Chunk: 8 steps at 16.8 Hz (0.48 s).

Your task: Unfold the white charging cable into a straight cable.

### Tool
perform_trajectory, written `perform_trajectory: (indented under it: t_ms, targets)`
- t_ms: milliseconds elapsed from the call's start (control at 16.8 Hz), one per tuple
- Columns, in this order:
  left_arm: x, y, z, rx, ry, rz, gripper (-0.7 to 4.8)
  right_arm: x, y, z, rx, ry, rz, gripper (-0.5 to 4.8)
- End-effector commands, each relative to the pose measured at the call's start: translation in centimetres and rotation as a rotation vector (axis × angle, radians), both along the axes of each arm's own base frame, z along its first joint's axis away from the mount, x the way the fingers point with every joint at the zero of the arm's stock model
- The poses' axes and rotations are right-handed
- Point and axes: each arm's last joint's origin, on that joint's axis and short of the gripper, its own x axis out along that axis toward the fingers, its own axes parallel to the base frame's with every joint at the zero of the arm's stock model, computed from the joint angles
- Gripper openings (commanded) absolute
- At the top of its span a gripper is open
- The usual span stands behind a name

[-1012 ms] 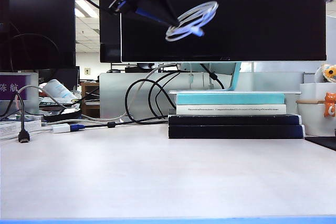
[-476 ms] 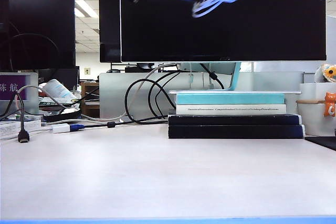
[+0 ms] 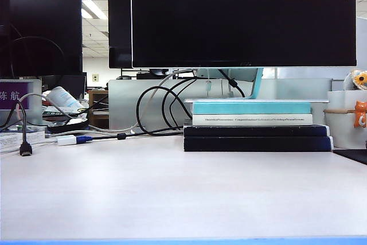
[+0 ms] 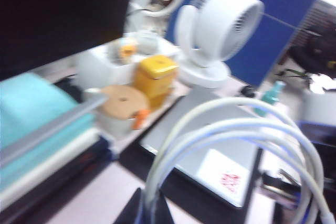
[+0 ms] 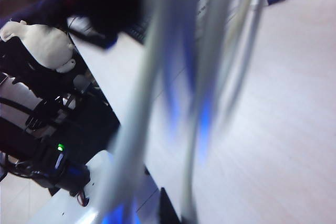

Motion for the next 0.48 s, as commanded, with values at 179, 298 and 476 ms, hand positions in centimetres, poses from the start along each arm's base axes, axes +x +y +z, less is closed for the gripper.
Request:
perform_trajectory:
  t_ms: [179, 298, 476]
  targets:
    - [-0.63, -2.27, -1.26, 0.011, 0.012, -0.047, -0.05, 0.01, 0.03, 0.42, 0.023, -0.017, 0.014, 0.0]
    - [-0.49, -2.36, -1.25, 0.002, 0.004, -0.027, -0.05, -0.12, 0.05, 0.35, 0.035, 0.003, 0.044, -0.06]
    - [-0.35, -2.33, -0.72, -0.044, -0.017, -0.02, -0.05, -0.16, 0.05, 0.03, 0.033, 0.018, 0.047, -0.06]
